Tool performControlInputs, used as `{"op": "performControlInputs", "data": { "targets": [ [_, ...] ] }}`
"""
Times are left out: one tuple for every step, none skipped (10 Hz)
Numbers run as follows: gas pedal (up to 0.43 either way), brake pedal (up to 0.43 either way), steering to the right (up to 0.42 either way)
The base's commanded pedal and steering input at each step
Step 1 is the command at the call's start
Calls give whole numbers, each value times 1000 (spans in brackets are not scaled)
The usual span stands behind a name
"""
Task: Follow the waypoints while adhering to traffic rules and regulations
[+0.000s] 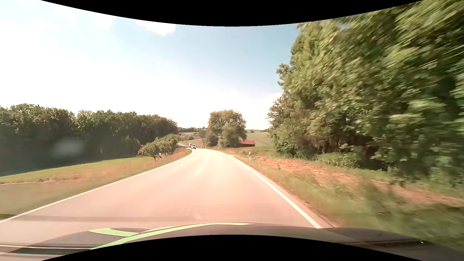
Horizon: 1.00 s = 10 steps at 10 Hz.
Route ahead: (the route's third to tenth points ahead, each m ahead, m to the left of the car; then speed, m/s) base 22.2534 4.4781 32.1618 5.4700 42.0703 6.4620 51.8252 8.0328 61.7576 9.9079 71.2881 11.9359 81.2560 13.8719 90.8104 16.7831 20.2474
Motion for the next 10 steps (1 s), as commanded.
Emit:
{"op": "performControlInputs", "data": {
  "targets": [
    [0, 55, -14],
    [0, 73, -14],
    [0, 85, -15],
    [0, 85, -15],
    [0, 91, -15],
    [0, 91, -16],
    [0, 91, -17],
    [0, 91, -18],
    [0, 98, -19],
    [0, 98, -19]
  ]
}}
